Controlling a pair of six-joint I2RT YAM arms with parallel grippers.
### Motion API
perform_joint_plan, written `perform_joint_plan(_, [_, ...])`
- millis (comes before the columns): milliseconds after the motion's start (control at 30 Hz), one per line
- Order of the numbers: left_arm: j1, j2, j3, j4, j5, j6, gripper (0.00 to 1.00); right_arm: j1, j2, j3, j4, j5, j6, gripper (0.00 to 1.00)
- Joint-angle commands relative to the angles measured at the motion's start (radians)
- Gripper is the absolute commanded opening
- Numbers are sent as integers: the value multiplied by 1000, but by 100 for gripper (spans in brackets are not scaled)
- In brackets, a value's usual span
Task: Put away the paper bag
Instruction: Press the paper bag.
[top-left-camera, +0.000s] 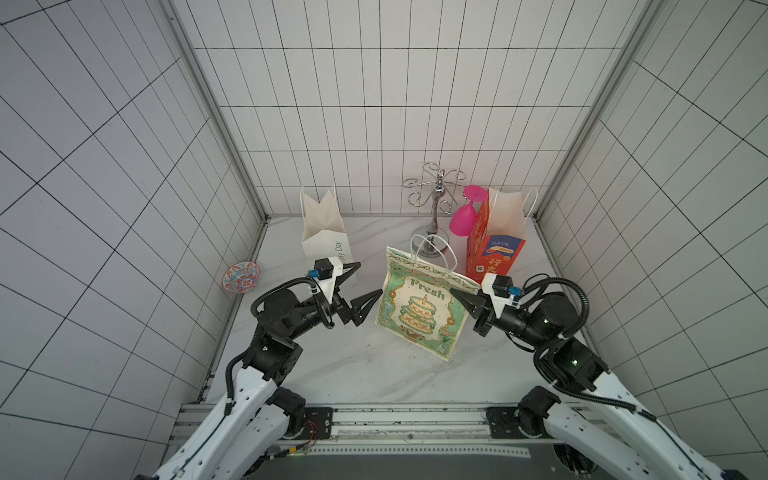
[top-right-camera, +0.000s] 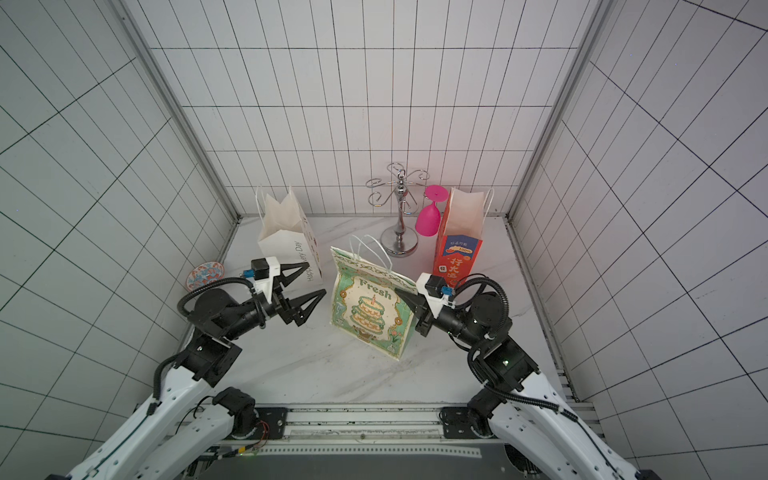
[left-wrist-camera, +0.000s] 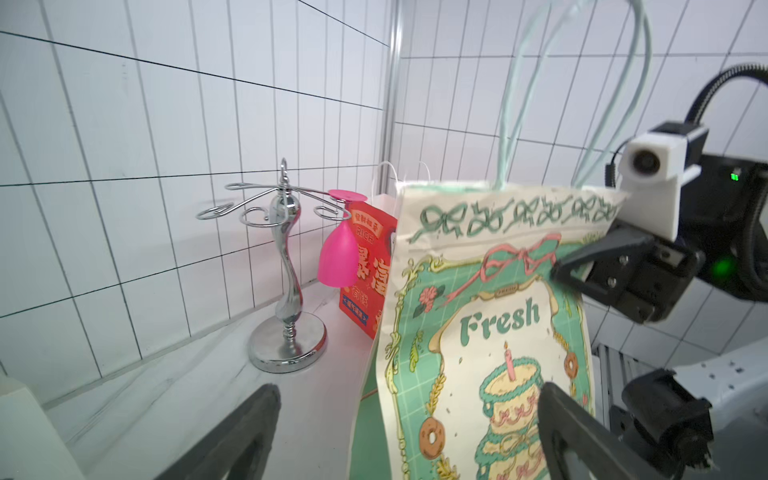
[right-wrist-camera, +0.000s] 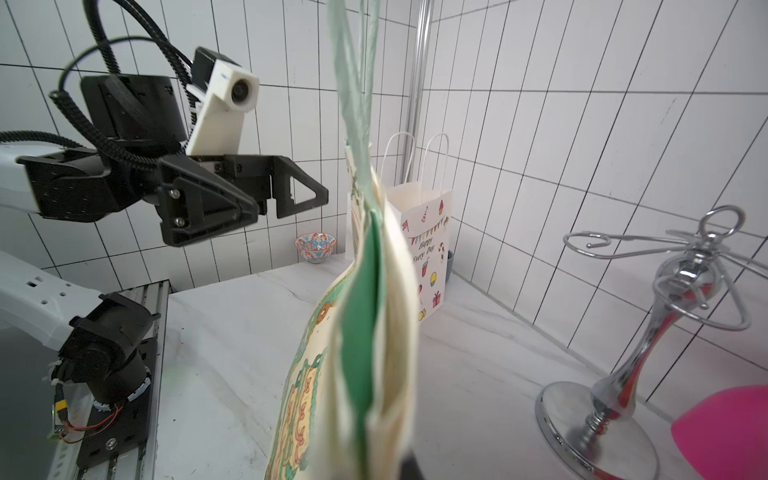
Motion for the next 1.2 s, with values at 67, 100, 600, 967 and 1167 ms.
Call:
perform_joint_plan(67, [-12,19,6,-10,-103,-235,98,189,100,-144,350,398,31,0])
perform_joint_plan(100, [-25,18,3,-15,-122,-245,97,221,128,-156,385,456,26,0])
perform_joint_plan(600, [-184,-11,-101,-51,-397,-259,96,316,358,-268,560,622,-10,5])
perform_joint_plan(967, [-119,-5,-107,-71,-410,-250,96,316,258,-279,379,568,12,43])
perform_joint_plan(1167, [-69,19,-111,-39,-351,-253,96,316,154,-295,239,533,41,53])
